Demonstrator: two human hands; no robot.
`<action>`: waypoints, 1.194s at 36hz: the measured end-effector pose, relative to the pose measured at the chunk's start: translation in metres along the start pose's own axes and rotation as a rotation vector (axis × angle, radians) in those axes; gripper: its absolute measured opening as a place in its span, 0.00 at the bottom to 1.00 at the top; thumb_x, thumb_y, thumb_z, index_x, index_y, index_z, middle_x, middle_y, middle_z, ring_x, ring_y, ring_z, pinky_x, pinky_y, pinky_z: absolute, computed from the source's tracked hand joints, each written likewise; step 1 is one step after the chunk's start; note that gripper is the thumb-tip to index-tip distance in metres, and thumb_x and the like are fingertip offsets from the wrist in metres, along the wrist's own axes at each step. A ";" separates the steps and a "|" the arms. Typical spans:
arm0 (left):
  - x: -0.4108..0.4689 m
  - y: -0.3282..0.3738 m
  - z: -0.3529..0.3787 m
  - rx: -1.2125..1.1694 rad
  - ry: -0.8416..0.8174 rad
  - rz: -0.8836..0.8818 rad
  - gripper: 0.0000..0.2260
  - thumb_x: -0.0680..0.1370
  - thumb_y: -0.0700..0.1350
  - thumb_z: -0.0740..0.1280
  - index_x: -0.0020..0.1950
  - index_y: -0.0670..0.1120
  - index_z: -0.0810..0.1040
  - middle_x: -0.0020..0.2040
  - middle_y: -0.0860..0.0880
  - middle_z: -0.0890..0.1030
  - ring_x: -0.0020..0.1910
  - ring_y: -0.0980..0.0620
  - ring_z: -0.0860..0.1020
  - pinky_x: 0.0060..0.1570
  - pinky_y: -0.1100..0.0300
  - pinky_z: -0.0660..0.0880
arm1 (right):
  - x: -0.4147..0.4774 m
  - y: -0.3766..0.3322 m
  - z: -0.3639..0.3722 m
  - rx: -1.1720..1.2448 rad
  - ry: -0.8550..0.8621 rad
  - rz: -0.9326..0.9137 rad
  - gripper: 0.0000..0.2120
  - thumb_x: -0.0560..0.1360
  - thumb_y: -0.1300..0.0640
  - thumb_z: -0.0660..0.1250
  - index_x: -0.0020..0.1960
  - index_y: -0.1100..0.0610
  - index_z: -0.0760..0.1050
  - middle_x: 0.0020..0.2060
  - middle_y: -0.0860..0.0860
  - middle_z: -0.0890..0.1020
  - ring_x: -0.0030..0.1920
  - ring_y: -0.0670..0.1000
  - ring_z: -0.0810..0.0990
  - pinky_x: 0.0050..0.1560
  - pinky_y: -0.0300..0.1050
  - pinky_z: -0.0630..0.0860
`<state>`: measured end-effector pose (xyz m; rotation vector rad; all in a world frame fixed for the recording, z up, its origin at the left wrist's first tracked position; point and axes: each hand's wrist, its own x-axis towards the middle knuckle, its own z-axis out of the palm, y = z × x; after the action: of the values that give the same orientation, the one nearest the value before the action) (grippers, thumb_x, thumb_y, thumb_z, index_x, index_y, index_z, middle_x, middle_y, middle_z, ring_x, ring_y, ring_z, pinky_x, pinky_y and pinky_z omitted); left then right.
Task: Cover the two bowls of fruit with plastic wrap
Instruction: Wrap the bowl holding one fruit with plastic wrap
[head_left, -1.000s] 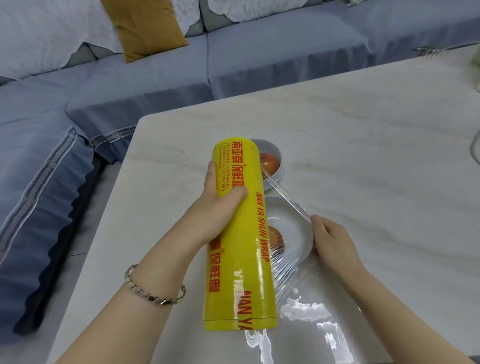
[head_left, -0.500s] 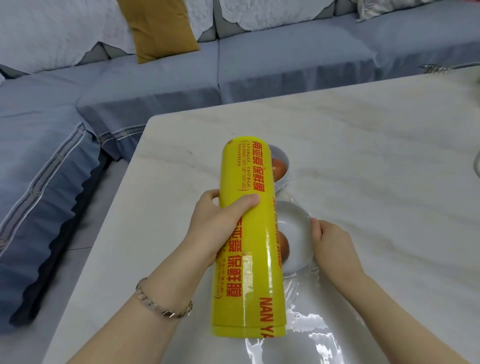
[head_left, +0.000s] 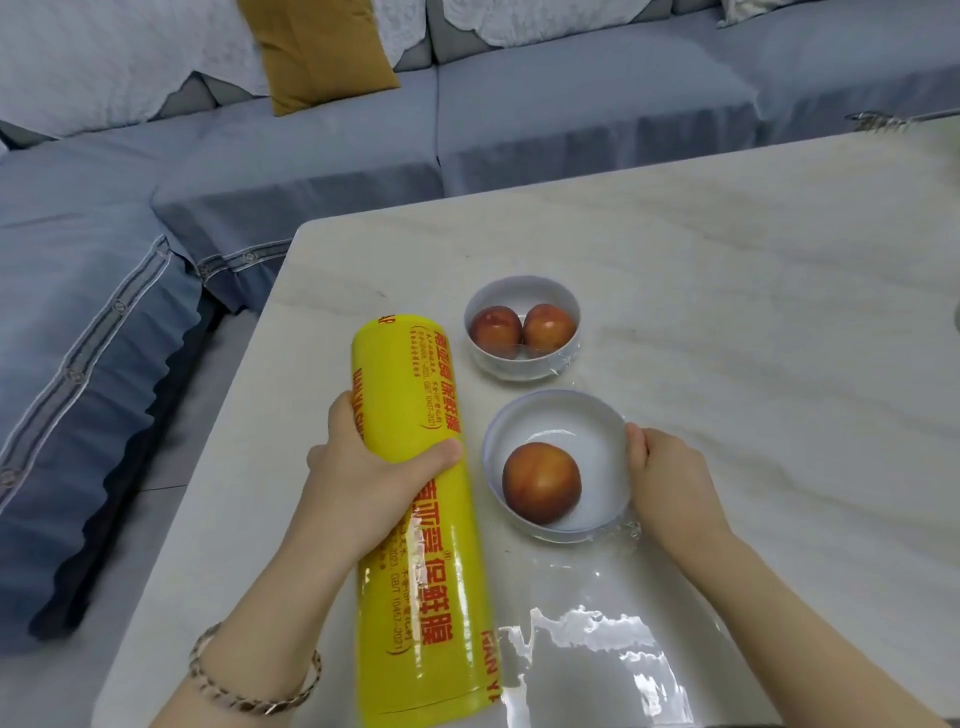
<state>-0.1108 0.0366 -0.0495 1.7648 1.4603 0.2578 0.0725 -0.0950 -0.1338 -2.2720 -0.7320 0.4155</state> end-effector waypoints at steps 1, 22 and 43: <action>0.001 -0.002 0.000 0.016 -0.002 -0.003 0.53 0.52 0.67 0.71 0.73 0.59 0.51 0.65 0.45 0.71 0.53 0.44 0.77 0.54 0.48 0.76 | -0.001 0.000 0.000 -0.006 -0.001 0.003 0.20 0.81 0.55 0.49 0.31 0.56 0.64 0.33 0.57 0.74 0.39 0.59 0.72 0.39 0.46 0.63; 0.021 -0.027 0.030 0.344 -0.010 -0.063 0.45 0.68 0.72 0.61 0.72 0.65 0.34 0.64 0.38 0.66 0.62 0.36 0.69 0.59 0.47 0.68 | -0.012 0.004 -0.019 -0.043 -0.066 0.047 0.18 0.79 0.59 0.51 0.31 0.55 0.66 0.28 0.53 0.71 0.36 0.59 0.68 0.33 0.42 0.64; 0.035 -0.028 0.029 0.214 0.004 0.113 0.37 0.70 0.58 0.68 0.71 0.51 0.51 0.62 0.42 0.68 0.55 0.40 0.74 0.46 0.54 0.69 | 0.055 -0.118 0.051 -0.401 -0.635 -0.387 0.30 0.74 0.49 0.65 0.70 0.63 0.61 0.64 0.59 0.73 0.62 0.57 0.73 0.58 0.46 0.68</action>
<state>-0.1024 0.0547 -0.0993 2.0225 1.4363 0.1681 0.0458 0.0354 -0.0908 -2.2751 -1.6694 0.8786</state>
